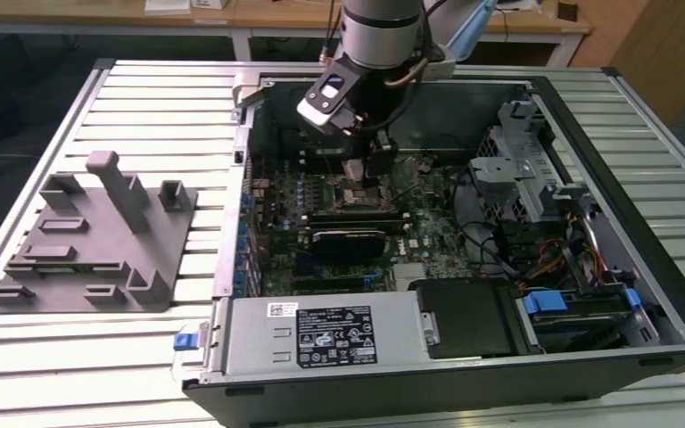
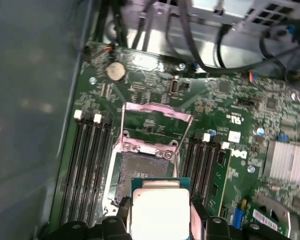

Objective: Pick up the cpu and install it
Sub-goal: 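Place the cpu into insertion slot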

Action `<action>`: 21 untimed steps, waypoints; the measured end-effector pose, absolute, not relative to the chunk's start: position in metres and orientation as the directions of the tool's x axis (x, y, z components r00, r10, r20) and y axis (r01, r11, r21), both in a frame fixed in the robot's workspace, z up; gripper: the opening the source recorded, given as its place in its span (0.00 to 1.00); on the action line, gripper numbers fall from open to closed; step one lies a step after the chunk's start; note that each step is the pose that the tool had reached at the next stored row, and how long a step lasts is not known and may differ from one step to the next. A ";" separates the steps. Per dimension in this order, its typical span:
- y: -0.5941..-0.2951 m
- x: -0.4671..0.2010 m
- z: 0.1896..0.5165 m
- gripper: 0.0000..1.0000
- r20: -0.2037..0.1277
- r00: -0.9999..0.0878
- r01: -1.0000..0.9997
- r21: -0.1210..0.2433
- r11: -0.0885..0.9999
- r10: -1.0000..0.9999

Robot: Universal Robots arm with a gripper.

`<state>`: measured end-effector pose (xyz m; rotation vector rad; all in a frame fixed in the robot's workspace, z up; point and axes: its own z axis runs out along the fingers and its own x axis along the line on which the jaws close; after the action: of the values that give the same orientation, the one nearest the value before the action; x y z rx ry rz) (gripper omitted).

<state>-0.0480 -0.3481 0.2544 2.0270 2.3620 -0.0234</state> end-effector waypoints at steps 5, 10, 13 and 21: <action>-0.348 -0.048 0.252 0.55 -0.032 -0.070 0.998 0.007 0.070 0.997; -0.345 -0.048 0.249 0.55 -0.032 -0.049 0.999 0.007 0.050 0.998; -0.342 -0.048 0.245 0.55 -0.032 -0.049 0.999 0.008 0.049 0.998; -0.341 -0.048 0.238 0.55 -0.033 -0.048 0.998 0.042 0.049 0.998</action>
<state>-0.0478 -0.3410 0.2381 2.1297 2.2363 0.0117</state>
